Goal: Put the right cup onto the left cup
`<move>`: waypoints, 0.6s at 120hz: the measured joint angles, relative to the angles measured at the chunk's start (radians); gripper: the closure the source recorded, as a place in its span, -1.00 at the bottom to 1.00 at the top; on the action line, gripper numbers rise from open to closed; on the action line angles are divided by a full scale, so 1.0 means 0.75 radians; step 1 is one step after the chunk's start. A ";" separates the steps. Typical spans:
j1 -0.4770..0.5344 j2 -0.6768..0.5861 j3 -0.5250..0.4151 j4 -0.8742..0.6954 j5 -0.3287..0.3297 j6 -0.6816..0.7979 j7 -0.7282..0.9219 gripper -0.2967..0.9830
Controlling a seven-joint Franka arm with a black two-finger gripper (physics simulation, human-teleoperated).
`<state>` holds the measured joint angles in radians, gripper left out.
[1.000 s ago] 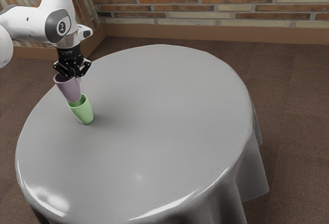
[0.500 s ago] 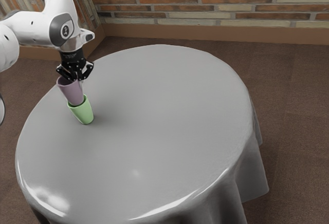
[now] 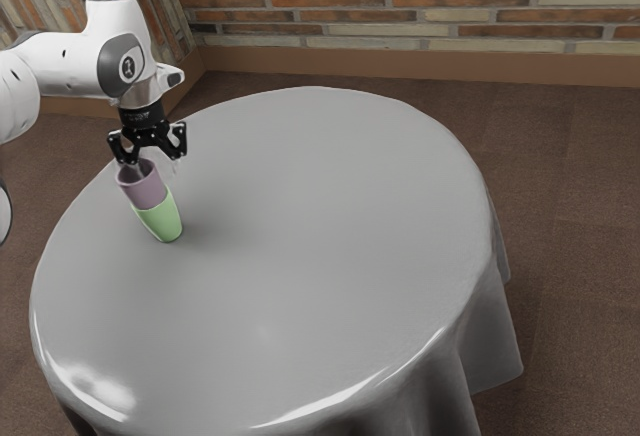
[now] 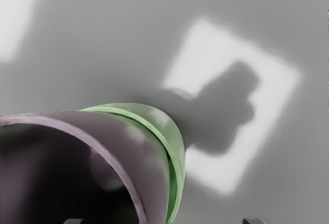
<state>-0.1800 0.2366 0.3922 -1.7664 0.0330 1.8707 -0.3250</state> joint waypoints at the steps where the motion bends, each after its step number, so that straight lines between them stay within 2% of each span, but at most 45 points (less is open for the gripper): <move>1: 0.000 0.000 0.000 0.000 0.000 0.000 0.000 -0.08; 22: -0.002 -0.005 0.000 0.005 -0.006 0.005 0.001 -0.33; 52: -0.016 -0.078 -0.008 0.101 0.006 -0.047 0.005 -0.46; 72: -0.016 -0.132 -0.122 0.278 0.006 -0.165 0.136 -0.49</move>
<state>-0.1922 0.1374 0.3006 -1.5579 0.0376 1.7472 -0.2233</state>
